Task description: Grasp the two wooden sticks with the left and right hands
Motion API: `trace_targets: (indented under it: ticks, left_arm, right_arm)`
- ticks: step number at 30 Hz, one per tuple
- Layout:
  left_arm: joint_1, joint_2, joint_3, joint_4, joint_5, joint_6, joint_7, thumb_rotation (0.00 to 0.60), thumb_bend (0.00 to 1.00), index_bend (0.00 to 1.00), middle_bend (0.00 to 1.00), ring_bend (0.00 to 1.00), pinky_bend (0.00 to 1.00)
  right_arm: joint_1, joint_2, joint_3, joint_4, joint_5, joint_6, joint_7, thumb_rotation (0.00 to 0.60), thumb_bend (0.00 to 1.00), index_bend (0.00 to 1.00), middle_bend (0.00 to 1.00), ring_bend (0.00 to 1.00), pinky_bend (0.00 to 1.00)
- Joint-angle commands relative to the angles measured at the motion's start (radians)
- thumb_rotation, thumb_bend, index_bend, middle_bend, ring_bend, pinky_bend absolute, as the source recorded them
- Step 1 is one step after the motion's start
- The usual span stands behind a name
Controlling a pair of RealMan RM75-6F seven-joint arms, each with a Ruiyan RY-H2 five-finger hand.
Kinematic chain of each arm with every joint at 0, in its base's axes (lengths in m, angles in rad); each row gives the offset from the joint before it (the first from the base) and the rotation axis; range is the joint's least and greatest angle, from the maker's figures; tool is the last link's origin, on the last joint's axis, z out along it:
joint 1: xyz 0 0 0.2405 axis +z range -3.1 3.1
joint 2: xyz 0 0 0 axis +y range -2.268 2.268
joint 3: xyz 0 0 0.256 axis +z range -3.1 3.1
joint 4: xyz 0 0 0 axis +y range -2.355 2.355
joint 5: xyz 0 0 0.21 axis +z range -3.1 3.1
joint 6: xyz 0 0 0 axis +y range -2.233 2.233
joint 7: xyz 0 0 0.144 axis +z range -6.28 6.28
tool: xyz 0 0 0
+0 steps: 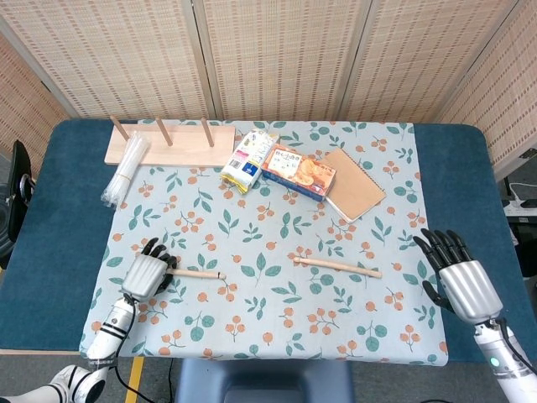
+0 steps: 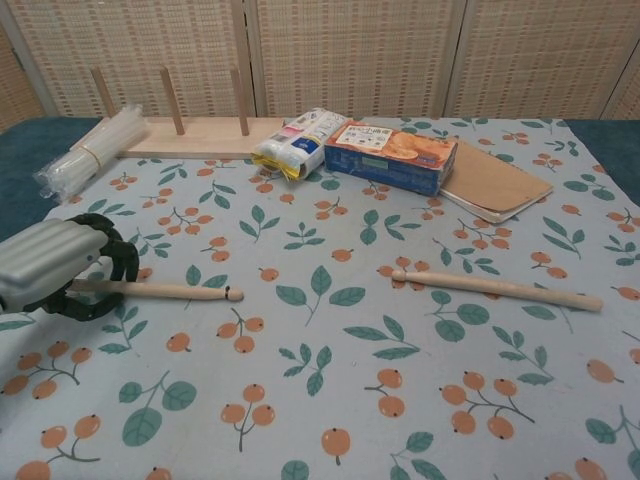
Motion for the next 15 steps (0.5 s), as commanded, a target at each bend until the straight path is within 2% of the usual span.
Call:
trace_targets:
  ticks: [1, 4, 10, 15]
  left_arm:
    - [0.003, -0.012, 0.008, 0.023, 0.01, 0.019, -0.038, 0.6, 0.49, 0.74, 0.69, 0.34, 0.14]
    - [0.006, -0.024, 0.021, 0.053, 0.026, 0.038, -0.099, 0.6, 0.5, 0.8, 0.75, 0.38, 0.14]
    - [0.021, -0.057, 0.03, 0.119, 0.05, 0.106, -0.258, 0.6, 0.49, 0.81, 0.76, 0.4, 0.14]
    - [0.034, -0.078, 0.027, 0.161, 0.054, 0.155, -0.343, 0.6, 0.49, 0.81, 0.76, 0.4, 0.14]
  right_arm:
    - [-0.001, 0.001, -0.003, -0.003, 0.0, -0.003, -0.005, 0.6, 0.32, 0.0, 0.0, 0.0, 0.02]
    - [0.0, 0.001, -0.006, -0.008, 0.0, -0.008, -0.016, 0.6, 0.32, 0.0, 0.0, 0.0, 0.02]
    - [0.012, -0.001, -0.008, -0.027, 0.007, -0.038, -0.062, 0.6, 0.32, 0.0, 0.0, 0.0, 0.02]
    - [0.022, -0.005, -0.005, -0.05, 0.024, -0.064, -0.104, 0.6, 0.32, 0.0, 0.0, 0.0, 0.02]
